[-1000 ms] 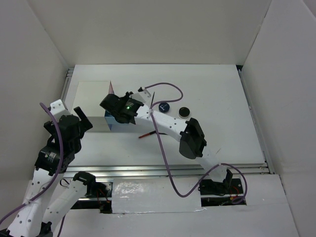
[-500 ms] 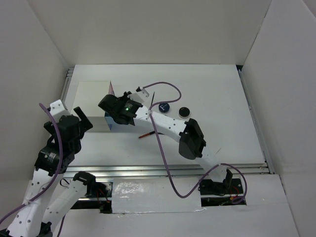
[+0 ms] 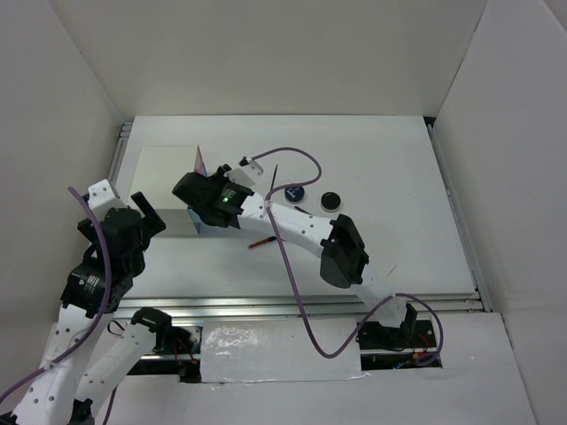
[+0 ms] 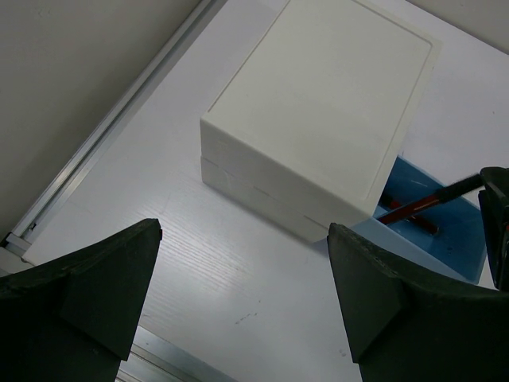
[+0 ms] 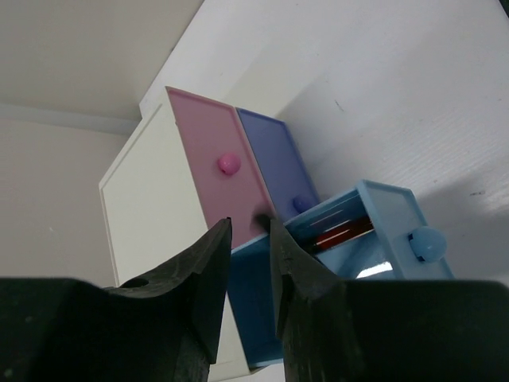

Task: Organize the makeup

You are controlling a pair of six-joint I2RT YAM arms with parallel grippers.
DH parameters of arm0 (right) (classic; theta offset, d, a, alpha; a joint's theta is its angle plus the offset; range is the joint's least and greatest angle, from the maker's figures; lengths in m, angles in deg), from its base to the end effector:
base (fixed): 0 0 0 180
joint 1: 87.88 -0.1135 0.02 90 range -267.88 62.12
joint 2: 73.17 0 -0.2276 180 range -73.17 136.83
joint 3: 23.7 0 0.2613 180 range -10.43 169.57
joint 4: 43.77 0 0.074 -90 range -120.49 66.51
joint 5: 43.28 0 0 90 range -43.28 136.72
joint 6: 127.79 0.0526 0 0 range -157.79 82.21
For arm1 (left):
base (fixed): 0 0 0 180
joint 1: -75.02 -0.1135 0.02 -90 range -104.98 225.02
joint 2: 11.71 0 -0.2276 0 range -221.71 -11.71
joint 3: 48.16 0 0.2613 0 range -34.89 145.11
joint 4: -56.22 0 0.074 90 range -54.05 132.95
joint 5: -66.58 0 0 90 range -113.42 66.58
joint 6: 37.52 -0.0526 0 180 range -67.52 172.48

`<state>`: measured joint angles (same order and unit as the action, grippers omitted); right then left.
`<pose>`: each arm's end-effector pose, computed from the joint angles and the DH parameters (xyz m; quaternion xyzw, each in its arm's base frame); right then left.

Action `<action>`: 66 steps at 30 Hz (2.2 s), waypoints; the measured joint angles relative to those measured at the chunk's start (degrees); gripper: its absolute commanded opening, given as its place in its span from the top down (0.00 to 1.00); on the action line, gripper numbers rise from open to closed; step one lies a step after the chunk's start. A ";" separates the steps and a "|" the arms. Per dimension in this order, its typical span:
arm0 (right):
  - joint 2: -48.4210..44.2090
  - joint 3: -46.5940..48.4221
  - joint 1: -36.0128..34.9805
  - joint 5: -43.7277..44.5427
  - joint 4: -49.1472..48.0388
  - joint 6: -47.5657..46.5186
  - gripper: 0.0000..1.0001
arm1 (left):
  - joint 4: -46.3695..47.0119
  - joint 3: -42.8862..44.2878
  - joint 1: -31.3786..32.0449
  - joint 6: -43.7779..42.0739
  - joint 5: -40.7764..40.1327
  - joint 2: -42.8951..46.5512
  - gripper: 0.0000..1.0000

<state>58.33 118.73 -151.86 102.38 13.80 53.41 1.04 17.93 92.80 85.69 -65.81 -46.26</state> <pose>0.2577 0.4290 0.2581 0.3610 0.7581 0.2258 0.4939 0.1619 -0.0147 0.3340 -0.3008 0.7467 0.0535 0.5908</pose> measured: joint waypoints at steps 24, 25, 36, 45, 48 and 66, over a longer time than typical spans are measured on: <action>-39.47 -42.40 -0.35 4.48 -8.02 -12.20 0.00 | 2.80 -0.09 1.73 -3.58 6.23 0.26 0.01; -43.12 -44.96 -0.35 4.94 -6.67 -11.58 0.00 | 3.58 -0.20 1.99 -4.85 8.39 0.11 0.01; -85.90 -77.22 0.15 0.98 -0.57 -17.62 0.00 | 6.51 11.04 15.45 -15.30 29.68 -24.94 0.01; -106.99 -88.39 0.26 -7.41 0.96 -24.68 0.00 | 9.29 23.58 26.08 -23.41 37.29 -50.97 0.03; -108.24 -88.39 0.26 -9.18 2.54 -26.18 0.00 | 10.40 22.64 26.93 -24.50 38.23 -57.99 0.08; -120.96 -91.67 0.26 -15.26 4.76 -32.52 0.00 | 15.47 21.77 27.02 -25.64 36.26 -73.37 0.17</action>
<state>-62.62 27.07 -151.60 87.12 18.57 20.89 16.51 39.70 119.81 60.05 -29.55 -119.63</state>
